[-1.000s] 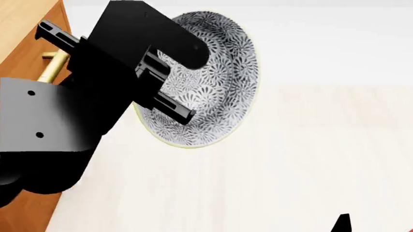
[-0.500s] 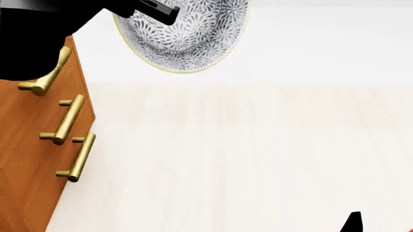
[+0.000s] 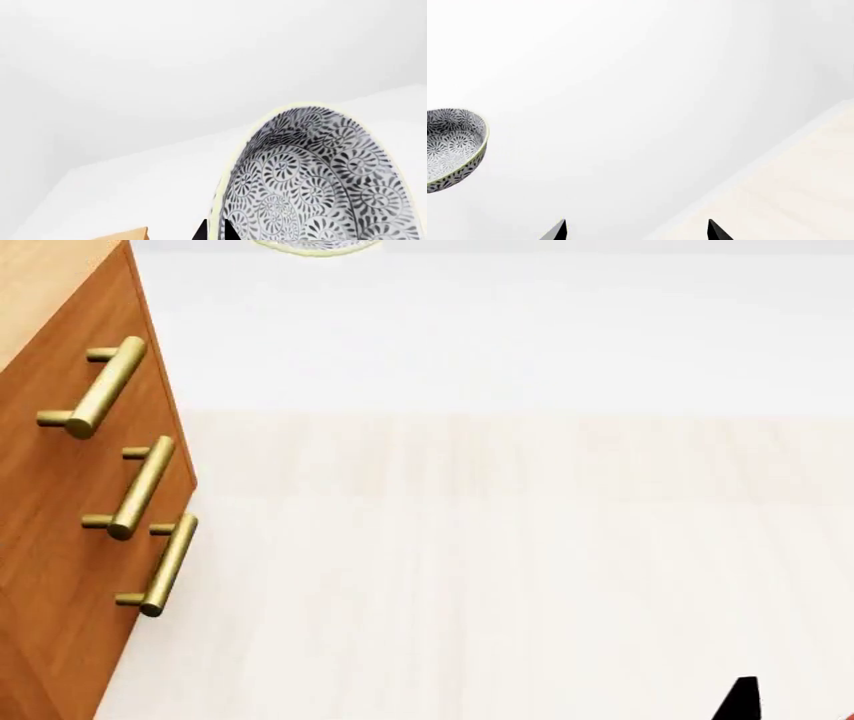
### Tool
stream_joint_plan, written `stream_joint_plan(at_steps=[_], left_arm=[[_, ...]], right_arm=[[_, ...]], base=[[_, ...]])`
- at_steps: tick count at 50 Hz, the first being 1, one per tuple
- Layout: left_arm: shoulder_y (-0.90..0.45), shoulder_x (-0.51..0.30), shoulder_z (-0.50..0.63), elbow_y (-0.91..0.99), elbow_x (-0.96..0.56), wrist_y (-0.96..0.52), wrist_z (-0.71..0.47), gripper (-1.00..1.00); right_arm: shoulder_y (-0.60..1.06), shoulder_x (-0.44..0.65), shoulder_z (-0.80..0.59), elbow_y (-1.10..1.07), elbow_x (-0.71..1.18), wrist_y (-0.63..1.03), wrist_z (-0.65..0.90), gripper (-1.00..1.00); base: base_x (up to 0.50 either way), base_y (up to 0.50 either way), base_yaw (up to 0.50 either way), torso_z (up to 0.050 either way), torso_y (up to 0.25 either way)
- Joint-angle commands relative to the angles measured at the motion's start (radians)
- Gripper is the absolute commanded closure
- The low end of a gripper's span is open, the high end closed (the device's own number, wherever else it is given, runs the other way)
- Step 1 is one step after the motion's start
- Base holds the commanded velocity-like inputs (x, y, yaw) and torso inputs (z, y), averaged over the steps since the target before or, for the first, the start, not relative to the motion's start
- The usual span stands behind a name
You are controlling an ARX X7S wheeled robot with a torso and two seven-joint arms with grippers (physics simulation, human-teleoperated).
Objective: Put the bowl on top of the cabinet.
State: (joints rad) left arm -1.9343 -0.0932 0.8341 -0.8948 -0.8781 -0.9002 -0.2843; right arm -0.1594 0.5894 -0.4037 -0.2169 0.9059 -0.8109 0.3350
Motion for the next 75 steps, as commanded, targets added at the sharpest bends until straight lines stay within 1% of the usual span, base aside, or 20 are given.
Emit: stream_joint_plan(at_steps=[1, 5, 7, 10, 12, 18, 22, 24, 31, 37, 43, 46, 52, 60, 63, 64, 66, 71, 75], left_arm=[[-0.114, 0.092, 0.004, -0.348, 0.074, 0.144, 0.153, 1.00], [-0.134, 0.093, 0.047, -0.383, 0.009, 0.155, 0.143, 1.00], [-0.146, 0.092, 0.045, -0.410, -0.015, 0.160, 0.143, 1.00], [-0.148, 0.082, -0.005, -0.413, -0.008, 0.137, 0.135, 1.00], [-0.148, 0.069, -0.061, -0.413, -0.005, 0.116, 0.103, 1.00], [-0.144, 0.052, -0.179, -0.413, 0.076, 0.089, 0.094, 1.00], [-0.143, 0.034, -0.312, -0.413, 0.103, 0.069, 0.070, 1.00], [-0.135, 0.020, -0.400, -0.414, 0.129, 0.053, 0.024, 1.00], [-0.117, 0.008, -0.642, -0.414, 0.308, 0.011, 0.008, 1.00], [-0.107, -0.010, -0.858, -0.413, 0.432, 0.005, -0.052, 1.00], [-0.116, -0.025, -1.015, -0.413, 0.540, 0.002, -0.093, 1.00], [-0.124, -0.030, -1.077, -0.413, 0.587, 0.004, -0.116, 1.00], [-0.133, -0.042, -1.198, -0.413, 0.654, 0.041, -0.208, 1.00], [-0.136, -0.043, -1.286, -0.413, 0.719, 0.048, -0.271, 1.00], [-0.134, -0.041, -1.310, -0.412, 0.737, 0.083, -0.320, 1.00], [-0.135, -0.040, -1.312, -0.412, 0.741, 0.082, -0.317, 1.00], [-0.132, -0.038, -1.322, -0.412, 0.750, 0.107, -0.354, 1.00], [-0.128, -0.031, -1.319, -0.411, 0.770, 0.115, -0.360, 1.00], [-0.122, -0.023, -1.294, -0.403, 0.796, 0.128, -0.365, 1.00]], right_arm=[[0.001, -0.023, 0.033, 0.004, -0.023, 0.012, -0.012, -1.00], [0.004, -0.024, 0.034, 0.007, -0.020, 0.016, -0.013, -1.00], [0.009, -0.024, 0.033, 0.011, -0.016, 0.021, -0.015, -1.00], [0.014, -0.026, 0.033, 0.015, -0.017, 0.027, -0.012, -1.00], [0.012, -0.027, 0.034, 0.012, -0.023, 0.028, -0.011, -1.00], [0.014, -0.028, 0.034, 0.011, -0.020, 0.034, -0.011, -1.00], [0.016, -0.029, 0.035, 0.012, -0.021, 0.038, -0.010, -1.00], [0.013, -0.029, 0.037, 0.009, -0.024, 0.037, -0.008, -1.00], [0.020, -0.033, 0.037, 0.015, -0.023, 0.046, -0.008, -1.00], [0.017, -0.035, 0.042, 0.013, -0.027, 0.046, -0.005, -1.00], [0.026, -0.038, 0.041, 0.020, -0.028, 0.056, -0.003, -1.00], [0.030, -0.040, 0.040, 0.024, -0.029, 0.062, -0.002, -1.00], [0.036, -0.043, 0.038, 0.028, -0.033, 0.072, 0.000, -1.00], [0.025, -0.043, 0.044, 0.018, -0.037, 0.066, 0.000, -1.00], [0.021, -0.045, 0.047, 0.016, -0.044, 0.064, 0.004, -1.00], [0.019, -0.044, 0.048, 0.014, -0.043, 0.062, 0.003, -1.00], [0.016, -0.045, 0.050, 0.012, -0.048, 0.061, 0.005, -1.00], [0.009, -0.047, 0.056, 0.008, -0.055, 0.056, 0.008, -1.00], [0.008, -0.046, 0.057, 0.006, -0.052, 0.057, 0.005, -1.00]], base=[[0.00, 0.00, 0.00, 0.000, 0.000], [0.00, 0.00, 0.00, 0.000, 0.000], [0.00, 0.00, 0.00, 0.000, 0.000], [0.00, 0.00, 0.00, 0.000, 0.000], [0.00, 0.00, 0.00, 0.000, 0.000], [0.00, 0.00, 0.00, 0.000, 0.002], [0.00, 0.00, 0.00, 0.000, 0.000], [0.00, 0.00, 0.00, 0.000, 0.000], [0.00, 0.00, 0.00, 0.000, 0.000], [0.00, 0.00, 0.00, 0.000, 0.000], [0.00, 0.00, 0.00, 0.000, 0.000], [0.00, 0.00, 0.00, 0.000, 0.003], [0.00, 0.00, 0.00, 0.002, 0.000], [0.00, 0.00, 0.00, 0.000, 0.000], [0.00, 0.00, 0.00, 0.000, 0.000], [0.00, 0.00, 0.00, 0.000, 0.000], [0.00, 0.00, 0.00, 0.000, 0.000], [0.00, 0.00, 0.00, 0.000, 0.002], [0.00, 0.00, 0.00, 0.000, 0.000]])
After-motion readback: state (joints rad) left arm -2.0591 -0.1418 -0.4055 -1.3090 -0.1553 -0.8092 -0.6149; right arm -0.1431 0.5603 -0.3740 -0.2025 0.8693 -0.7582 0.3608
